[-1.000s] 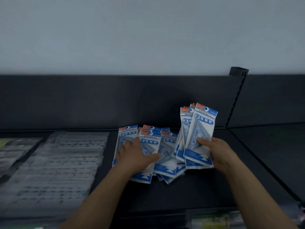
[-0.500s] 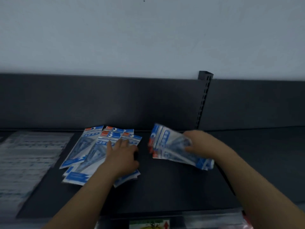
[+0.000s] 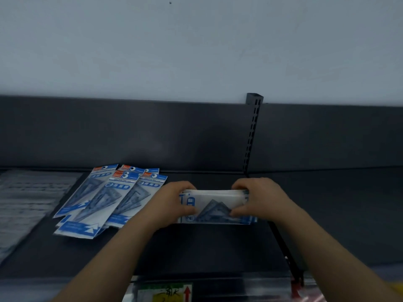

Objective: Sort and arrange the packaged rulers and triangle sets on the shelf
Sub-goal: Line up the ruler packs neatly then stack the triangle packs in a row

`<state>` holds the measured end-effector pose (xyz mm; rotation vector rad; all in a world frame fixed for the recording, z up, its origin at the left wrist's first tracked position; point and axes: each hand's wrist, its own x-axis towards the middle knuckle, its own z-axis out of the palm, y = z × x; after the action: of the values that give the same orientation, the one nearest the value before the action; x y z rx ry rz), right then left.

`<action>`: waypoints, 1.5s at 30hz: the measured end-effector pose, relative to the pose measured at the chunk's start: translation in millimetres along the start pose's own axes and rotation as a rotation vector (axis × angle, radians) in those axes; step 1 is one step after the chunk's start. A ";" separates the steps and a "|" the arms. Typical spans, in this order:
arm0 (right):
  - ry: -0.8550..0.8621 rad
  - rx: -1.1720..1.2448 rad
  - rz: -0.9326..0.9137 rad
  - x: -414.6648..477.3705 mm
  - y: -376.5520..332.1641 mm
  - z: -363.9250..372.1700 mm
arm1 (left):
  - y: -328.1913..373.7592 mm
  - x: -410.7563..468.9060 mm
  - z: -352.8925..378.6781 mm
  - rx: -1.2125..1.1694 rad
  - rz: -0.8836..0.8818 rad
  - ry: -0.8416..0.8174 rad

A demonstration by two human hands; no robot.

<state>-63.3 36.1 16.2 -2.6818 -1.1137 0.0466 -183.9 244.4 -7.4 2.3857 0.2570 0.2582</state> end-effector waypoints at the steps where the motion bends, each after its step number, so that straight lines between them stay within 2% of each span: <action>1: 0.022 0.105 0.047 -5.6 9.7 2.7 | -1.0 -1.0 0.8 -0.032 -0.013 0.014; 5: 0.028 0.770 0.110 -21.2 22.1 32.0 | -0.4 -5.0 9.0 -0.107 -0.069 0.024; 8: 0.072 0.930 0.115 -19.1 19.2 47.3 | -1.1 -3.3 14.6 -0.045 -0.083 0.054; 11: 0.086 0.979 0.127 -7.2 22.0 47.0 | -1.8 0.6 13.8 -0.045 -0.118 0.075; 20: 0.130 0.932 0.139 66.1 17.4 38.8 | -9.7 67.9 -10.4 -0.027 -0.167 0.099; 25: 0.084 0.902 0.191 107.9 23.8 42.6 | -23.9 109.3 -22.0 0.017 -0.170 0.046; 34: -0.264 0.608 0.228 139.2 33.7 27.7 | -37.7 129.2 -28.9 0.243 -0.140 -0.226; 38: -0.382 0.463 0.211 141.9 25.7 21.3 | -36.1 129.6 -32.6 0.454 -0.136 -0.262; 40: -0.355 0.323 0.203 140.9 19.9 21.5 | -36.5 131.2 -28.6 0.620 -0.041 -0.193; 42: -0.221 0.169 0.163 137.9 11.2 26.4 | -33.6 129.3 -17.7 0.651 0.050 -0.153; 45: -0.098 -0.012 0.000 128.3 -3.4 45.3 | -31.0 118.4 5.3 0.648 0.101 -0.243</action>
<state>20.0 137.8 -19.3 -2.7156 -1.1457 0.1733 -72.3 293.8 -18.8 3.0419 0.1137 -0.0917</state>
